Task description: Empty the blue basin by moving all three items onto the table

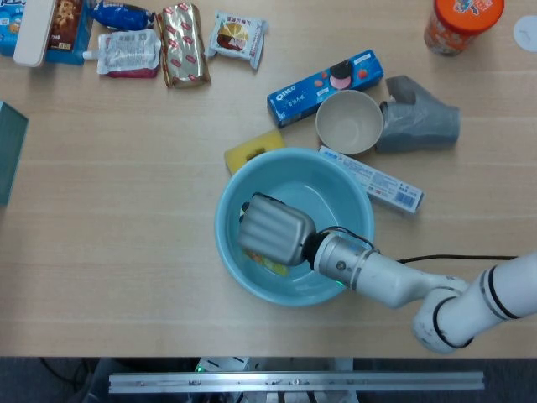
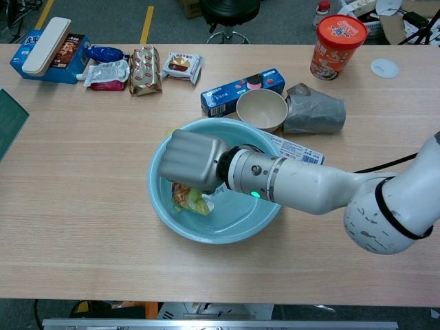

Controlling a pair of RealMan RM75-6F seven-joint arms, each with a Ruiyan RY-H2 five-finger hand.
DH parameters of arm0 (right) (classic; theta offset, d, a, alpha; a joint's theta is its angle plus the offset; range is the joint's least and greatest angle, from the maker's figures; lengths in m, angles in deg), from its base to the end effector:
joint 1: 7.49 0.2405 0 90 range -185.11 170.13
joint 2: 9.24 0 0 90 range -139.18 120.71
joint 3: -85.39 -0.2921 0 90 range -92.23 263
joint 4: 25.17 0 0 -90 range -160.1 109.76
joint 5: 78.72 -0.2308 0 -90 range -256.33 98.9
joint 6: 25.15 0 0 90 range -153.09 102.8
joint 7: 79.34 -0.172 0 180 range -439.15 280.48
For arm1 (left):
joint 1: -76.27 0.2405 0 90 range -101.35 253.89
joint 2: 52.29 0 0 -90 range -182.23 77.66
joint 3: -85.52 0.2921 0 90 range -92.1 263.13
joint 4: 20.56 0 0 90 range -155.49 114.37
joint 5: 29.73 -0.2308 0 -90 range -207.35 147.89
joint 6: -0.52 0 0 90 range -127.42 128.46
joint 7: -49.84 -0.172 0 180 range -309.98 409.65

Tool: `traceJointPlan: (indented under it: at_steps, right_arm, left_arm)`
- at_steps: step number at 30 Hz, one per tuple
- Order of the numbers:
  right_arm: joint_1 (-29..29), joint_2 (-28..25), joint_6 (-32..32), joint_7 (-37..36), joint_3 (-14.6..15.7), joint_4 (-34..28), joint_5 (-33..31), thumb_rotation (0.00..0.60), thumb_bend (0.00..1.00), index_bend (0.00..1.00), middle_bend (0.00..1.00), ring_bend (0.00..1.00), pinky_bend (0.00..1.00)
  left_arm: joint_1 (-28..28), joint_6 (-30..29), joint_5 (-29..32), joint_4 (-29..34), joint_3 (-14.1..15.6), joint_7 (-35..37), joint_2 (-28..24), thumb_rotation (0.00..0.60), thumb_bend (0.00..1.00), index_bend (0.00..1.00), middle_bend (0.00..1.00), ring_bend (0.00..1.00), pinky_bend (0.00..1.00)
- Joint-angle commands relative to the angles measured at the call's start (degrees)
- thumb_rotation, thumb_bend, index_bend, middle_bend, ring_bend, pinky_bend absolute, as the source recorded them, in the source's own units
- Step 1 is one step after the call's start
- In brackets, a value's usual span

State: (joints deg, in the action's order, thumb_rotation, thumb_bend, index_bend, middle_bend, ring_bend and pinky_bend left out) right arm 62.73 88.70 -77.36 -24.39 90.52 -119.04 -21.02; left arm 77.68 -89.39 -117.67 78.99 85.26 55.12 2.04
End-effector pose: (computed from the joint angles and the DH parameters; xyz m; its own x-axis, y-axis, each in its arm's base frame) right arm -0.0192 -0.3017 -0.1526 0.8684 0.1231 0.4804 -0.1340 -0.8744 0.4663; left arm -0.3483 0.1644 0.2067 0.3558 0.0026 0.9346 0.9330 0.0578 -0.3553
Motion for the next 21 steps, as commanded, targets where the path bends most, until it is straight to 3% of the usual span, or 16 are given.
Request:
traceJointPlan:
  at_steps: [1,6,13,21]
  right_arm:
    - [-0.8,-1.2,-0.3,-0.8,0.0,-0.9,1.2,0.6,0.4,0.81,0.63,0.53,0.65]
    - [-2.5,-4.7,-2.1,-2.8,-0.9,-3.6,3.4,0.6,0.41,0.83,0.64,0.55,0.66]
    - [-5.0,-12.4,-5.9,-6.5,-4.8,-7.4,4.2,0.6,0.41,0.83,0.64,0.55,0.66]
    - [-6.3,-16.7,-5.9,-7.2,-8.2,-3.5,-1.0,0.6,0.41,0.83,0.64,0.55,0.66]
  left_arm:
    - [-0.1,0.0,-0.1,0.1,0.0,0.0,0.0,0.6,0.43,0.46,0.39,0.32,0.23]
    - [-0.1,-0.2,-0.3,0.3,-0.1,-0.2,-0.2,0.6,0.43,0.46,0.39,0.32,0.23]
    - [-0.2,-0.3,-0.5,0.7,-0.2,-0.6,-0.5,0.6,0.43,0.46,0.39,0.32,0.23]
    - [-0.7,0.0,-1.1,1.4,-0.2,-1.6,-0.4,0.6,0.43,0.46,0.39,0.32,0.23]
